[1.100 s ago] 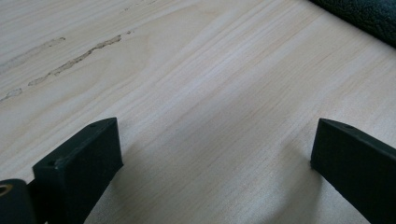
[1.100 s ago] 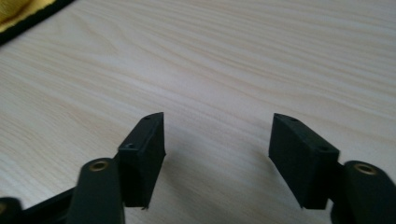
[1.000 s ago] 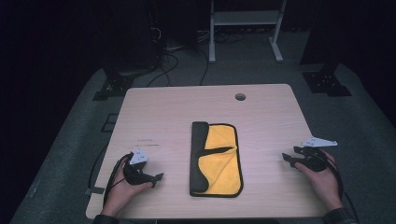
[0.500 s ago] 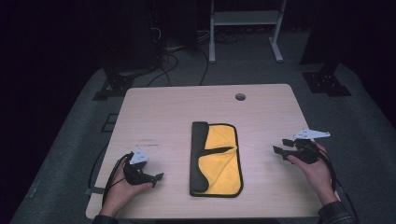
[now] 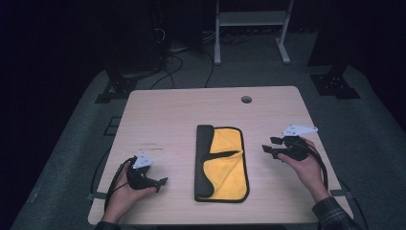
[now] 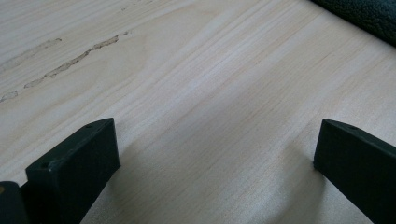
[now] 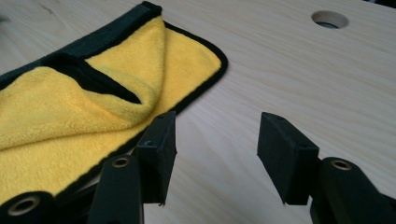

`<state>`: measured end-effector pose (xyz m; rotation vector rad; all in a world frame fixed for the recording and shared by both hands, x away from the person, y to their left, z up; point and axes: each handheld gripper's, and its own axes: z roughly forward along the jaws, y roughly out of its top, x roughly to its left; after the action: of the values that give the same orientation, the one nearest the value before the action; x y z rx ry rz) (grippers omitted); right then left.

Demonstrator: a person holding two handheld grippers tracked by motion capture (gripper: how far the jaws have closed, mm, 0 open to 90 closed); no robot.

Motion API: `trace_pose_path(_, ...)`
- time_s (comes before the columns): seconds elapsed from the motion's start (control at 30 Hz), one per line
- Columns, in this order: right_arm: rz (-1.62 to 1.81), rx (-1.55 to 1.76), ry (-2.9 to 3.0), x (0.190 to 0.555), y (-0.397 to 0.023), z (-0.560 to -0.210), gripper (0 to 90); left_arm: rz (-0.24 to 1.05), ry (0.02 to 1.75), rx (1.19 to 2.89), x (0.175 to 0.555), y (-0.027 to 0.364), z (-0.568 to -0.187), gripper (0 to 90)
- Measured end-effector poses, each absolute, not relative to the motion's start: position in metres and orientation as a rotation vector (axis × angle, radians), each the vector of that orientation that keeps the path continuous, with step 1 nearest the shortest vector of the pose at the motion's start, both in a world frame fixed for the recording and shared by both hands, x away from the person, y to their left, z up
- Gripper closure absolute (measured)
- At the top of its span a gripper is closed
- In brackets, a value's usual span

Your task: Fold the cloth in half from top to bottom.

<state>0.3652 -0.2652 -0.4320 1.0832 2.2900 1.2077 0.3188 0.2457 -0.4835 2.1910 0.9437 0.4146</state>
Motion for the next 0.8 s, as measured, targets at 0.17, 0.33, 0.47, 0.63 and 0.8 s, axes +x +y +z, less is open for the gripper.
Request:
trace_pose_path(0.17,1.228,1.054,2.318,0.369,-0.25,-0.43,48.2,0.415,0.945,2.19,0.319,0.246,-0.484,0.0)
trace_pose_path(0.33,1.253,1.018,2.338,0.373,-0.237,-0.427,50.3,0.416,0.945,2.19,0.319,0.246,-0.484,0.0)
trace_pose_path(0.47,1.278,1.001,2.345,0.375,-0.226,-0.425,51.6,0.416,0.945,2.191,0.319,0.246,-0.484,0.0)
trace_pose_path(0.63,1.286,0.957,2.379,0.378,-0.209,-0.423,51.8,0.418,0.946,2.189,0.32,0.246,-0.484,0.0)
trace_pose_path(0.8,1.319,0.914,2.408,0.381,-0.189,-0.421,52.2,0.419,0.946,2.188,0.32,0.246,-0.484,0.0)
